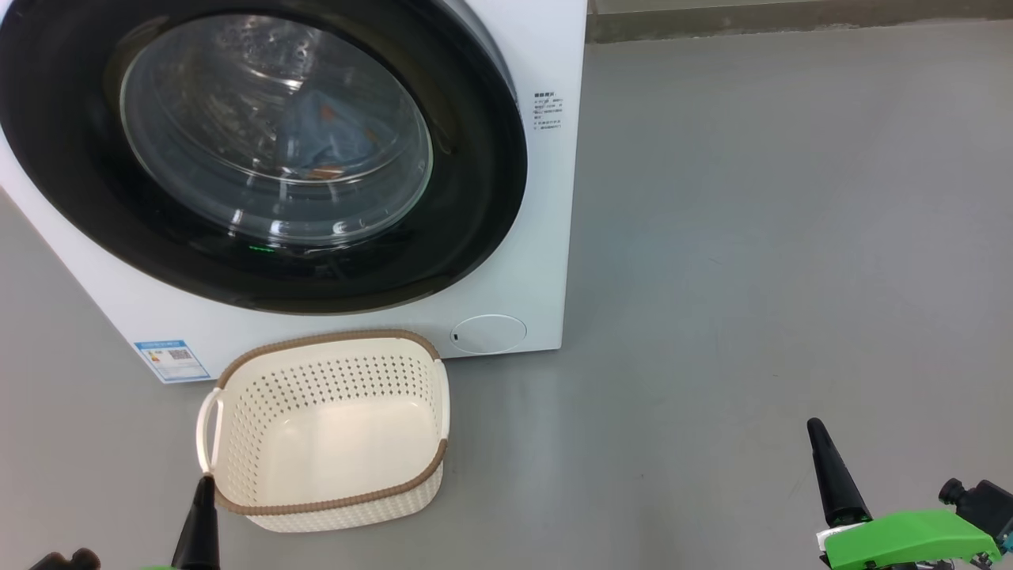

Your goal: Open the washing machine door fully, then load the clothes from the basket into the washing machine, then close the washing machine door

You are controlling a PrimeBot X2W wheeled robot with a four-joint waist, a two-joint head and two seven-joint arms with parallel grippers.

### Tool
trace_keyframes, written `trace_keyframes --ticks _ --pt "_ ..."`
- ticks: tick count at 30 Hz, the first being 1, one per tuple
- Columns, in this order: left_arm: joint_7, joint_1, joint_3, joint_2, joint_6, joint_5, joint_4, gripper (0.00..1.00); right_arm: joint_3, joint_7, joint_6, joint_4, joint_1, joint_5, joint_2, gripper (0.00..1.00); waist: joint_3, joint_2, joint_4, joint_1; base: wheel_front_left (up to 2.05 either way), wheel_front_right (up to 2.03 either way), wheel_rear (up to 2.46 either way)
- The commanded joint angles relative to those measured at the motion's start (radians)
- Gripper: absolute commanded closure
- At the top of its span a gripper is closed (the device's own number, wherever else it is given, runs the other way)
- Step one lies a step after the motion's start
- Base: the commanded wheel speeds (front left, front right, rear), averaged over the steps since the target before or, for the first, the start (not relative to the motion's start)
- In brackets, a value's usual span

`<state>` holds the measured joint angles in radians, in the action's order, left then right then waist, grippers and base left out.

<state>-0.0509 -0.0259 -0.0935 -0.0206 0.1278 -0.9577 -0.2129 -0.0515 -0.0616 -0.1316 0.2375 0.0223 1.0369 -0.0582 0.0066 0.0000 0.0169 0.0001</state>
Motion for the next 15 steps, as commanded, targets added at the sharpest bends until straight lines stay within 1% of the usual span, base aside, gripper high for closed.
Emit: trace_keyframes --ticks 1,15 --pt "0.009 0.049 -0.017 -0.020 0.002 -0.030 0.017 1.00 0.005 0.006 0.000 -0.022 0.041 0.035 -0.007 1.00 0.000 0.0000 0.000 -0.0001 0.00 0.00 0.00" --pt "0.053 0.073 -0.018 -0.023 0.002 -0.205 0.003 1.00 -0.010 0.050 0.001 -0.014 0.053 0.190 -0.006 1.00 -0.001 0.0000 -0.005 -0.0001 0.00 0.00 0.00"
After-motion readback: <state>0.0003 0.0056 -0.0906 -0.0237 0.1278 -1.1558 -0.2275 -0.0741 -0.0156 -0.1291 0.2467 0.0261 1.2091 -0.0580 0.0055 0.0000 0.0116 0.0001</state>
